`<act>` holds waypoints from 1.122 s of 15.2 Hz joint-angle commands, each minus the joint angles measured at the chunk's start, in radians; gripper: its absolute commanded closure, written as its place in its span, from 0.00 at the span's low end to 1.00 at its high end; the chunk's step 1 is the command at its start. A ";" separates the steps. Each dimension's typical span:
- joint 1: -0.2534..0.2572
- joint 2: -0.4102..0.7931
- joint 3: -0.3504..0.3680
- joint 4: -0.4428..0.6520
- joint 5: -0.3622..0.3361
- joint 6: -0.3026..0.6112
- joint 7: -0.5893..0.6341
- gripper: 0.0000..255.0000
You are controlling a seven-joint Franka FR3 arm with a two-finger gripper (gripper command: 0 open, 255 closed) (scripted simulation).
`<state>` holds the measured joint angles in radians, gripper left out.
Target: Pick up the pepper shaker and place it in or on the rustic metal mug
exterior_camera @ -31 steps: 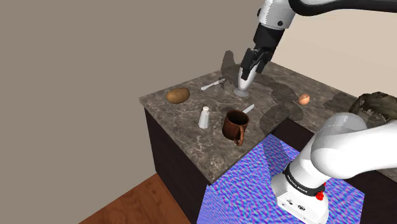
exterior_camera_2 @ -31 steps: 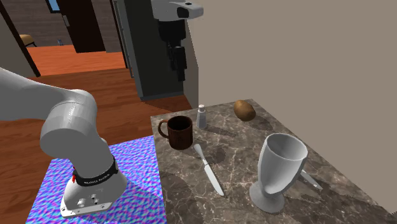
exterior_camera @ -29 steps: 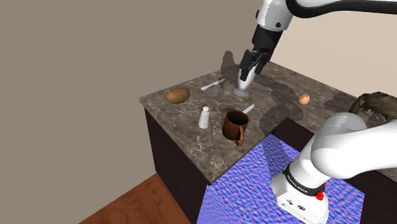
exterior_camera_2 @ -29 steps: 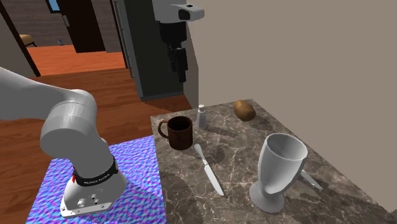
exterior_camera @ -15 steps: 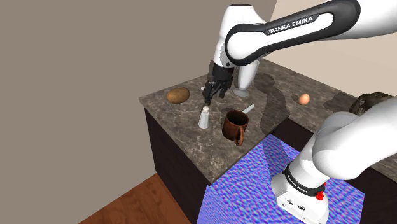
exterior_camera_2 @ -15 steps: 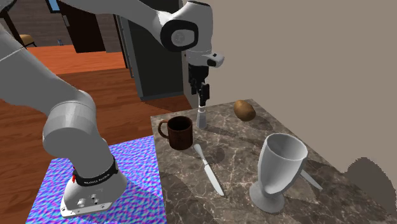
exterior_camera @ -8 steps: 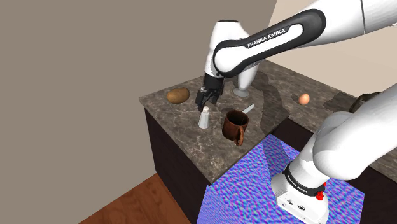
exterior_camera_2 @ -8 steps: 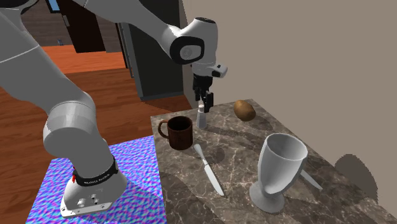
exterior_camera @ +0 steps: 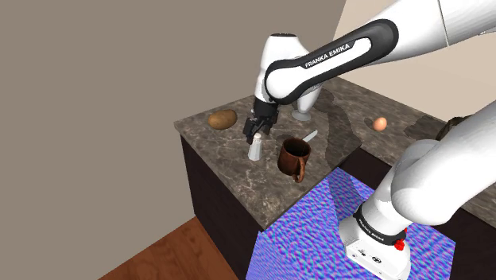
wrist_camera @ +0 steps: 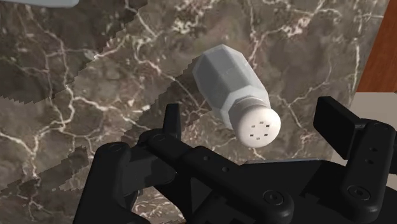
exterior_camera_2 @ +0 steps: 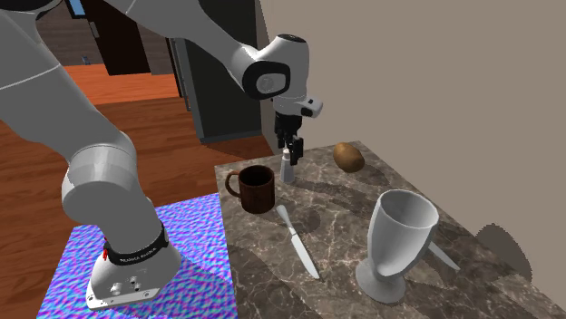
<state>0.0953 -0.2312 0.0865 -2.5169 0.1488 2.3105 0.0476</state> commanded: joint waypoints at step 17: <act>-0.002 -0.041 -0.002 0.034 -0.005 -0.074 0.007 1.00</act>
<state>0.0941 -0.2663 0.0851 -2.4926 0.1450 2.2517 0.0534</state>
